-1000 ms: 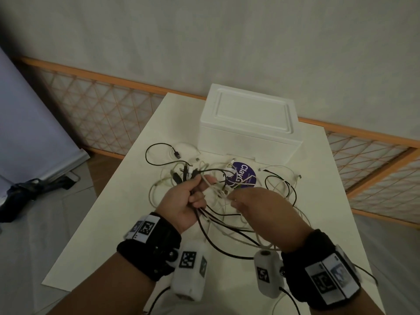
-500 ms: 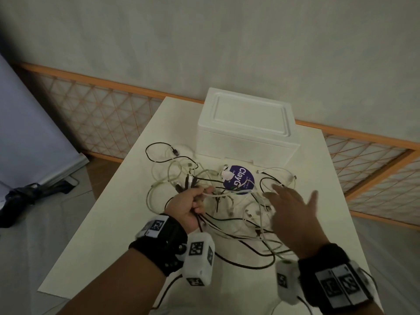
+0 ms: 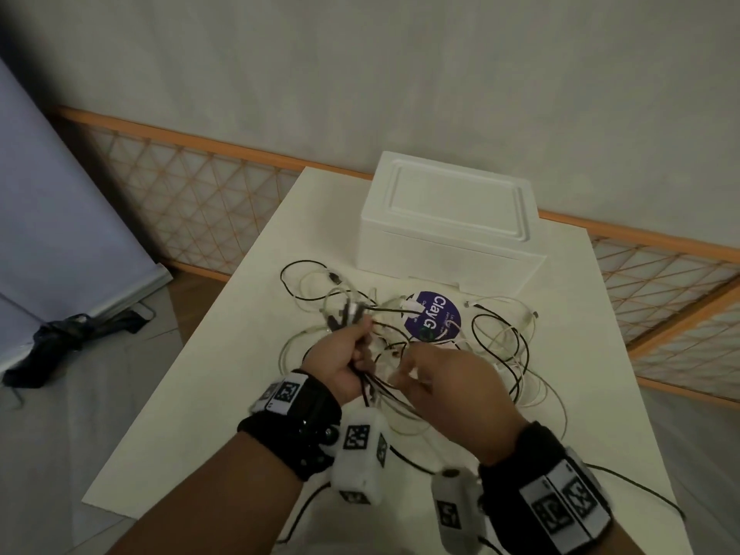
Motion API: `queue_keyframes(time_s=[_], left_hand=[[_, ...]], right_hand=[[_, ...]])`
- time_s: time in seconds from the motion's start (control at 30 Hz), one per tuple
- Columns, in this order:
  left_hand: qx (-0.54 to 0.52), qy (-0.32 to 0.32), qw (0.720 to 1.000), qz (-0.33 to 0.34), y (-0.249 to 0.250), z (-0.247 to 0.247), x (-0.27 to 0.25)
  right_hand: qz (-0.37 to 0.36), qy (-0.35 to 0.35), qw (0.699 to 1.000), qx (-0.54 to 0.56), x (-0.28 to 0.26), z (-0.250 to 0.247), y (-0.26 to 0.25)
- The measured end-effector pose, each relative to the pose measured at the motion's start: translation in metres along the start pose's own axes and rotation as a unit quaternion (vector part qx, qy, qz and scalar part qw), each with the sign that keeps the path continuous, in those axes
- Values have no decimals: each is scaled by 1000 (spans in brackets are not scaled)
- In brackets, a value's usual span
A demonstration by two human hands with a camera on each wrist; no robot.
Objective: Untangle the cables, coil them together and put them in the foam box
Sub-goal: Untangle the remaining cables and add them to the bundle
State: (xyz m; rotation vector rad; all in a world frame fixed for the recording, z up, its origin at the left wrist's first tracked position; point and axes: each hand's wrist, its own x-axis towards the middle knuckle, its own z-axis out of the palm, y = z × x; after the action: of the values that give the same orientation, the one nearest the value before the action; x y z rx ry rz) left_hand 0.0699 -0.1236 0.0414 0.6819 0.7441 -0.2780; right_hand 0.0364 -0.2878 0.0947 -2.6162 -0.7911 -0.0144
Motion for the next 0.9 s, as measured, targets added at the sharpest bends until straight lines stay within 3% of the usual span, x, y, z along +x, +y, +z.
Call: queue_keyframes(time_s=[0.1, 0.17, 0.27, 0.43, 0.63, 0.77, 0.9], left_hand=[[-59, 56, 996, 24, 26, -18, 20], [-45, 69, 996, 32, 36, -27, 25], [28, 9, 1000, 10, 23, -21, 17], [167, -66, 982, -53, 0, -12, -6], [336, -141, 931, -5, 22, -21, -51], [228, -171, 958, -8, 25, -11, -72], [123, -151, 981, 4, 14, -3, -76]], right_hand=[[0, -20, 999, 49, -23, -16, 19], [68, -10, 994, 90, -33, -28, 40], [151, 89, 980, 95, -31, -38, 61], [108, 137, 968, 181, -22, -35, 42], [54, 180, 946, 264, -26, -41, 25], [-1, 206, 934, 294, -25, -45, 4], [-33, 151, 955, 253, -23, -32, -11]])
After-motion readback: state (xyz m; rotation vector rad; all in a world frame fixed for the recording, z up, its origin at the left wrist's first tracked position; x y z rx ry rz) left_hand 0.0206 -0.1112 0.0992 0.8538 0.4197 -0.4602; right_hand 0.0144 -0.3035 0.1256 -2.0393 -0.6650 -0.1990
